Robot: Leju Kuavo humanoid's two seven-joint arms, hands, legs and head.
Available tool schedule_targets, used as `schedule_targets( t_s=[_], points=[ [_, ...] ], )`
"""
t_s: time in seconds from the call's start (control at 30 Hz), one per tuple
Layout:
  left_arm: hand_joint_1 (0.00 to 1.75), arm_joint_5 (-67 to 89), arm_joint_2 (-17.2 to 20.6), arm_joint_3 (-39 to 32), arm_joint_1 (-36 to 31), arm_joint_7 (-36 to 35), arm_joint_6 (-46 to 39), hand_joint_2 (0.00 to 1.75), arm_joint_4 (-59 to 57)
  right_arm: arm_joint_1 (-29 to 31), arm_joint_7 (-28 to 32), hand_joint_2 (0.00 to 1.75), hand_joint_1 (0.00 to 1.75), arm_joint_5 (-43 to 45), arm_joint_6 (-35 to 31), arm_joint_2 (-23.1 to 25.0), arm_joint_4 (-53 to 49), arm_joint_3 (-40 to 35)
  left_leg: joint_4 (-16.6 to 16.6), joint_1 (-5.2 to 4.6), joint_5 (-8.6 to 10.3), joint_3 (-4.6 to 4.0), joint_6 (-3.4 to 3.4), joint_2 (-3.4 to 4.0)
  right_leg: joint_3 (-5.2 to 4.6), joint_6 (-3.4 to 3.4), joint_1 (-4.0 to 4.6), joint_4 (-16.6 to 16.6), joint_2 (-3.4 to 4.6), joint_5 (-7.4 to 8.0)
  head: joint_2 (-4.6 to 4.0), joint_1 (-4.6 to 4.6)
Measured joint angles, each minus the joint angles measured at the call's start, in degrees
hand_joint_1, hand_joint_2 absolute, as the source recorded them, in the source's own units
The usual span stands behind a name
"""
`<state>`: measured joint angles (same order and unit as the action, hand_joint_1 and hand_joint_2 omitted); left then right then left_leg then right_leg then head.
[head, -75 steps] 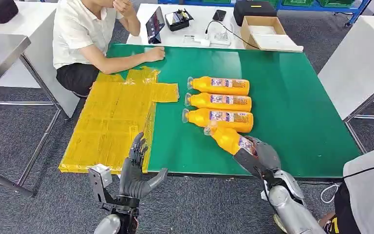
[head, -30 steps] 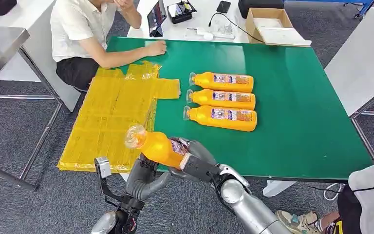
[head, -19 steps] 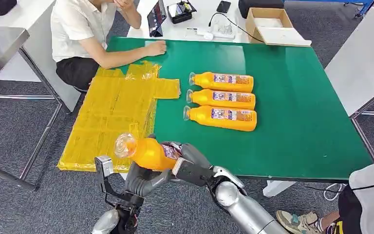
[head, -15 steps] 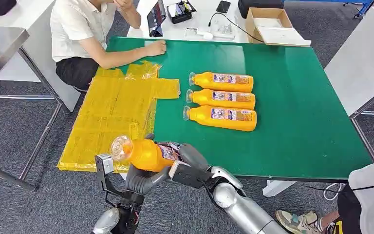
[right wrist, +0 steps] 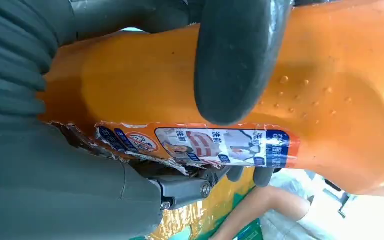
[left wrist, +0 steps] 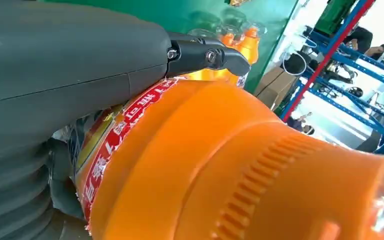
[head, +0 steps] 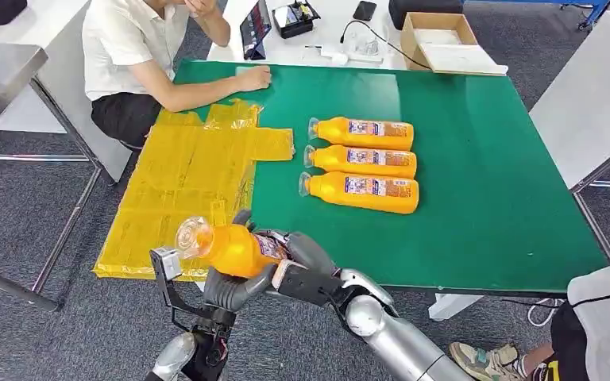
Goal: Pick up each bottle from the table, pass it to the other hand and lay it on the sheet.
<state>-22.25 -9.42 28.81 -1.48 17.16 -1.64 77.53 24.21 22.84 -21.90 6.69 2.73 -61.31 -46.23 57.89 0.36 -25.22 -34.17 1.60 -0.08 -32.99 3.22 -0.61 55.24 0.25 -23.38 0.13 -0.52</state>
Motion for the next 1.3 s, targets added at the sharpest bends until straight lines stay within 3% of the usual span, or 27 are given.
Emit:
schedule_targets(
  t_s=[0.13,0.17,0.47,0.5,0.53,0.73,1.03,1.1,1.3],
  points=[
    [0.05,0.0,-0.2,-0.1,0.0,0.0,0.0,1.75,0.0,0.1,0.0,1.75,1.75,0.0,0.1,0.0,0.0,-0.2,0.0,0.00,0.00,-0.01,0.00,0.00,-0.01,0.00,0.00,0.0,0.00,0.00,0.00,0.02],
    [1.75,0.0,-0.2,-0.1,0.0,0.0,0.0,1.75,0.0,0.2,0.0,1.75,1.75,0.0,0.1,0.0,0.0,-0.2,0.0,0.00,0.00,-0.01,0.00,0.00,-0.01,0.00,0.00,0.0,0.00,0.00,0.00,0.02],
    [1.75,-3.3,-0.2,-0.5,-0.3,-0.2,2.2,1.75,-0.2,1.2,-0.1,1.75,1.71,0.9,0.9,0.0,0.0,-1.3,0.0,0.00,0.01,-0.01,0.00,0.00,-0.01,0.00,0.00,0.0,0.00,0.00,0.00,0.00],
    [1.75,-4.1,-0.2,-0.7,-0.3,-0.3,2.8,1.75,-0.2,1.3,-0.1,1.75,1.24,1.0,0.9,0.0,0.1,-1.5,0.0,0.00,0.01,-0.01,0.00,0.00,-0.01,0.00,0.00,0.0,0.00,0.00,0.00,0.02],
    [1.75,-5.2,-0.2,-0.9,-0.2,-0.7,3.7,1.75,-0.2,1.4,-0.1,0.00,0.00,1.3,0.9,0.0,0.3,-1.7,0.0,0.00,0.01,-0.01,0.00,0.00,-0.01,0.00,0.00,0.0,0.00,0.00,0.00,0.00],
    [1.75,-11.8,-0.3,-2.7,2.0,1.2,11.9,1.75,1.4,0.0,3.2,0.00,0.00,0.9,-1.8,0.7,0.1,-2.6,0.0,0.01,-0.01,-0.02,-0.01,0.07,-0.06,0.00,0.01,0.0,0.02,0.00,0.00,0.02],
    [1.75,-15.0,-0.8,-4.6,3.5,0.8,14.6,1.75,3.6,-4.4,6.6,0.00,0.00,-1.2,-8.4,0.8,-4.1,-1.9,0.0,-0.01,0.02,-0.13,0.00,0.02,-0.20,-0.03,-0.01,0.0,-0.01,-0.01,0.00,0.00],
    [1.75,-12.3,-0.8,-5.0,2.7,1.3,11.6,1.75,3.5,-5.5,7.7,0.00,0.00,-2.0,-9.7,0.6,-5.3,-1.1,0.0,-0.01,0.04,-0.12,-0.01,-0.07,-0.16,-0.03,-0.01,0.0,-0.05,-0.01,0.00,0.00],
    [1.75,11.7,-0.5,-6.0,-1.0,5.6,-9.2,1.75,0.6,-10.6,10.2,0.00,0.00,-4.3,-15.5,0.1,-11.4,1.2,0.0,0.00,0.07,-0.15,-0.05,-0.09,-0.17,-0.02,0.00,0.0,-0.08,-0.01,0.00,0.02]
  ],
)
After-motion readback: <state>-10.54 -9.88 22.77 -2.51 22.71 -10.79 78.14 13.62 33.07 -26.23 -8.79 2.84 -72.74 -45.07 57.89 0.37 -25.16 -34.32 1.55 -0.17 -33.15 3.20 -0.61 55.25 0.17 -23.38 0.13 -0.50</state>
